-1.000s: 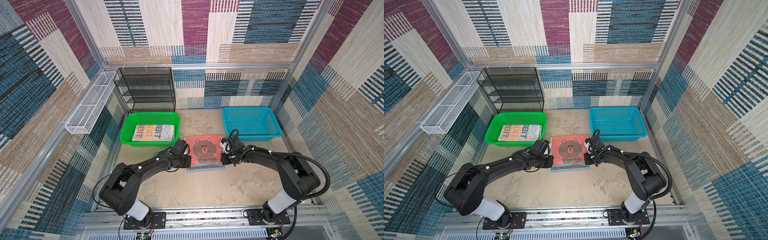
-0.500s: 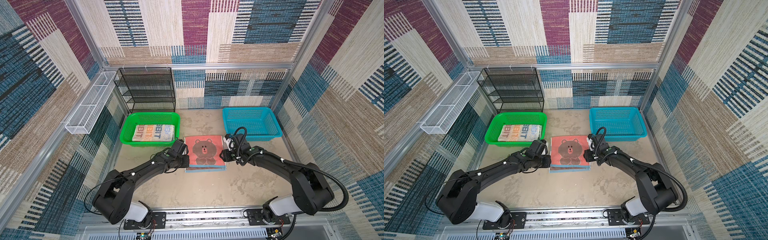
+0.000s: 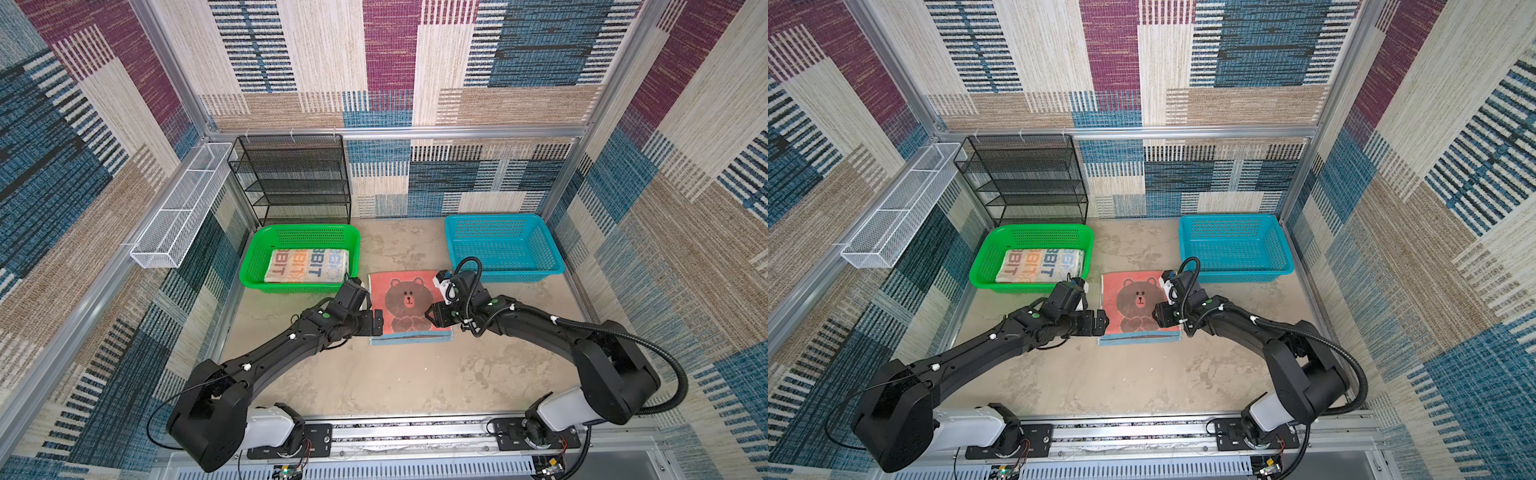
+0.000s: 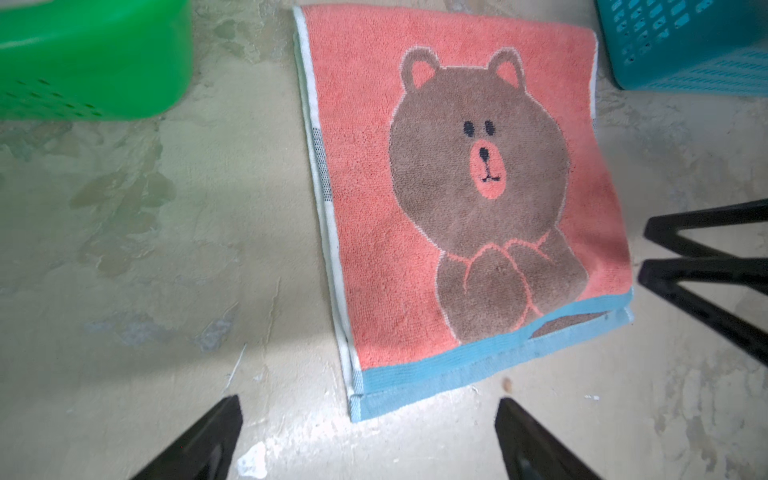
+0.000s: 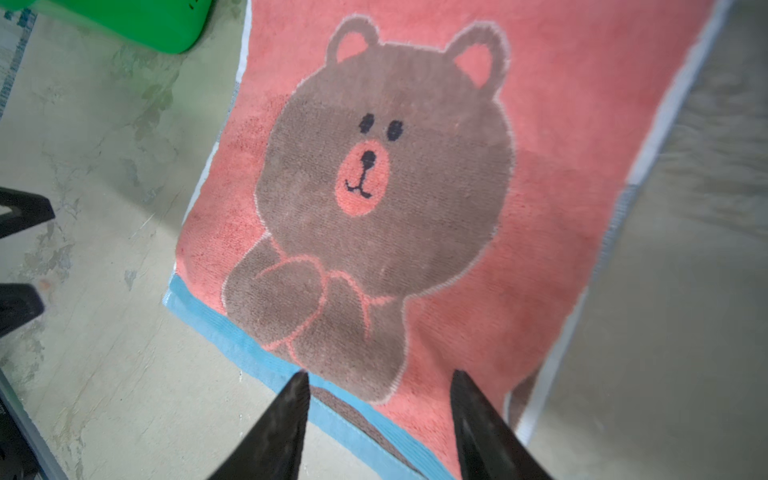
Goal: Fold and stack the towels
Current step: 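Open both grippers and draw them back from the towel's near edge, then move both grippers to the towel's far edge and grasp its corners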
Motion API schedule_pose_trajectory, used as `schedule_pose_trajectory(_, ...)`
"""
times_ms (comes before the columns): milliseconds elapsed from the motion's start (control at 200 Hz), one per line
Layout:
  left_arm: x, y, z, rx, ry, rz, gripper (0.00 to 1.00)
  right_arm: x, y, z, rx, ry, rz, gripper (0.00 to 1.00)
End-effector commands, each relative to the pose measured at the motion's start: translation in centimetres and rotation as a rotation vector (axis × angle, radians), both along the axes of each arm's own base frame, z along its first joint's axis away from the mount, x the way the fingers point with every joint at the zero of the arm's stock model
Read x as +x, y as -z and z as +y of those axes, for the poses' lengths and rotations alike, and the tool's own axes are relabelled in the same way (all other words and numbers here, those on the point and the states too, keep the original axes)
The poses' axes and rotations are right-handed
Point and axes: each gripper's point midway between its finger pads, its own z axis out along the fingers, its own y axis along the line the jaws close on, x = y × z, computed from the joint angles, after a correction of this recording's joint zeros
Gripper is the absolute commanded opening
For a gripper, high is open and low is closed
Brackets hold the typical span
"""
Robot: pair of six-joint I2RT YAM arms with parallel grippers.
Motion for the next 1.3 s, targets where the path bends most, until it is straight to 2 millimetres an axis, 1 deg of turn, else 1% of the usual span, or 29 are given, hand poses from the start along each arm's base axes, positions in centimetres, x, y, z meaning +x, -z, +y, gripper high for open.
schedule_pose_trajectory(0,1.4,-1.0,-0.4,0.009,0.012,-0.054,1.00,0.7,0.8,1.1,-0.003,0.027,-0.012,0.48)
schedule_pose_trajectory(160,2.7,-1.9,-0.8,0.038,0.029,-0.088,1.00,-1.0,3.3,1.3,-0.025,0.034,0.044,0.40)
schedule_pose_trajectory(275,3.5,-2.0,-0.9,0.070,0.045,-0.097,1.00,-3.2,5.0,0.7,-0.051,0.027,0.101,0.37)
schedule_pose_trajectory(371,4.2,-1.9,-1.0,0.092,0.052,-0.099,0.99,-5.0,5.8,0.2,-0.064,0.025,0.138,0.36)
schedule_pose_trajectory(466,5.2,-1.5,-1.1,0.110,0.052,-0.098,0.99,-6.7,5.9,-0.3,-0.062,0.023,0.164,0.36)
schedule_pose_trajectory(606,7.0,-0.8,-1.5,0.121,0.052,-0.079,0.98,-8.5,5.7,-0.9,-0.064,0.025,0.189,0.36)
schedule_pose_trajectory(741,8.4,-0.3,-2.6,0.125,0.073,-0.060,0.96,-9.7,5.2,-1.6,-0.060,0.028,0.201,0.36)
schedule_pose_trajectory(841,9.2,0.5,-3.5,0.125,0.094,-0.030,0.94,-10.2,4.5,-2.0,-0.053,0.026,0.199,0.37)
schedule_pose_trajectory(901,9.5,1.0,-4.0,0.126,0.102,-0.012,0.93,-10.1,3.7,-2.1,-0.047,0.032,0.182,0.38)
schedule_pose_trajectory(967,9.9,1.6,-4.4,0.126,0.108,0.004,0.93,-9.5,2.4,-2.0,-0.032,0.038,0.143,0.44)
schedule_pose_trajectory(1017,10.1,2.0,-4.6,0.127,0.108,0.012,0.93,-8.8,1.2,-1.9,-0.019,0.052,0.100,0.53)
schedule_pose_trajectory(1077,10.4,2.4,-4.7,0.131,0.108,0.019,0.93,-7.8,-0.2,-1.9,-0.009,0.077,0.047,0.66)
schedule_pose_trajectory(1142,10.9,2.8,-4.8,0.143,0.105,0.018,0.92,-6.4,-1.5,-2.1,-0.015,0.119,-0.013,0.76)
schedule_pose_trajectory(1207,11.6,2.9,-5.0,0.155,0.103,0.003,0.92,-4.9,-2.4,-2.4,-0.030,0.165,-0.064,0.81)
schedule_pose_trajectory(1297,12.8,3.0,-5.4,0.154,0.094,-0.023,0.91,-2.8,-3.4,-3.0,-0.048,0.230,-0.114,0.84)
